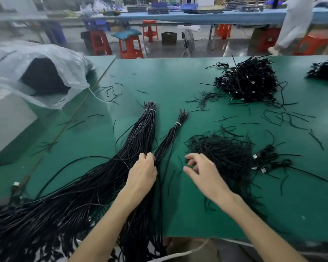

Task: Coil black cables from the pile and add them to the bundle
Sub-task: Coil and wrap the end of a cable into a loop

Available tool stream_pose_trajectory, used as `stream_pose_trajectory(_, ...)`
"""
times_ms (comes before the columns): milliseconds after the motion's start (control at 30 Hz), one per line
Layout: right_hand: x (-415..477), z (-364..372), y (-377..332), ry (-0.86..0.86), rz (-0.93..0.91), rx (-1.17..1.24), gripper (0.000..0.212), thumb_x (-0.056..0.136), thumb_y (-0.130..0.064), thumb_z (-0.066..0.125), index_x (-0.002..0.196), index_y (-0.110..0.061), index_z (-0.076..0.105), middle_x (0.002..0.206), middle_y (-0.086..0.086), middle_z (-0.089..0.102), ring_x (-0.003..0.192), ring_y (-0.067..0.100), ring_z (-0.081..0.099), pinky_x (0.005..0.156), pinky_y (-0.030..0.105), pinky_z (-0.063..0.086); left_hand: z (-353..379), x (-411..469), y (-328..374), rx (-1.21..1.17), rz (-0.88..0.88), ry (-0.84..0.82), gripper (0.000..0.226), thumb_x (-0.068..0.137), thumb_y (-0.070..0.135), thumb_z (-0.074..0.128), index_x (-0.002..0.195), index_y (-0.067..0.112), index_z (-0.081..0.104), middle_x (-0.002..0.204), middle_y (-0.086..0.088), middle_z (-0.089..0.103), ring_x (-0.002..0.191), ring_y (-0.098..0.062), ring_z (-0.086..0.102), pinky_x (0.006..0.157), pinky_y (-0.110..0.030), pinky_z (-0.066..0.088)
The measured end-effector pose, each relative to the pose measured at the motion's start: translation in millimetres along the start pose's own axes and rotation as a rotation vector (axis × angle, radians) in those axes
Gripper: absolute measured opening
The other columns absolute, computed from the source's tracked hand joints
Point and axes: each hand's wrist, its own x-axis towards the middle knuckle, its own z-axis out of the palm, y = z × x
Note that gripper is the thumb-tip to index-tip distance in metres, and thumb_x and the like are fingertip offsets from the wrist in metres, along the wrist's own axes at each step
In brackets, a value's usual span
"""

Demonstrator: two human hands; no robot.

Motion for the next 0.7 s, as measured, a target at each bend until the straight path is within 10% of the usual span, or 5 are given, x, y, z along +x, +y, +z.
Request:
stream_pose_trajectory(167, 28.7, 44.9, -23.6, -0.097, -0.082, -0.179, 0.051, 0.102, -0.025, 0.061, 0.149, -0.026, 0.042, 0.128, -0.004, 0.042, 0.095, 0.016, 0.056, 0.086, 0.04, 0.053, 0.1, 6.0, -22.8, -0.229, -0.028, 0.039, 0.018, 0.101, 0.015, 0.062, 0.119, 0.015, 0.063, 0.109, 0.003, 0.055, 0.091, -0.013, 0.061, 0.079, -0.023, 0.046)
stream_pose_trajectory(433, 49.3, 49.7, -24.6, -0.112, -0.124, -0.32, 0.018, 0.1, -0.019, 0.064, 0.09, -0.018, 0.049, 0.097, -0.004, 0.043, 0.096, 0.019, 0.049, 0.078, 0.038, 0.05, 13.1, 3.2, -36.0, -0.299, -0.011, 0.149, 0.019, 0.099, 0.012, 0.063, 0.116, 0.02, 0.065, 0.099, 0.016, 0.05, 0.08, 0.001, 0.056, 0.065, -0.007, 0.041)
stream_pose_trajectory(700, 41.1, 57.4, -34.9, -0.088, 0.088, -0.367, 0.031, 0.099, -0.029, 0.065, 0.111, -0.008, 0.046, 0.112, 0.011, 0.057, 0.108, 0.029, 0.055, 0.08, 0.037, 0.048, 18.0, -6.8, -28.1, -0.146, 0.111, 0.143, 0.028, 0.102, 0.04, 0.058, 0.126, 0.027, 0.057, 0.11, 0.008, 0.046, 0.08, -0.013, 0.059, 0.068, -0.033, 0.051)
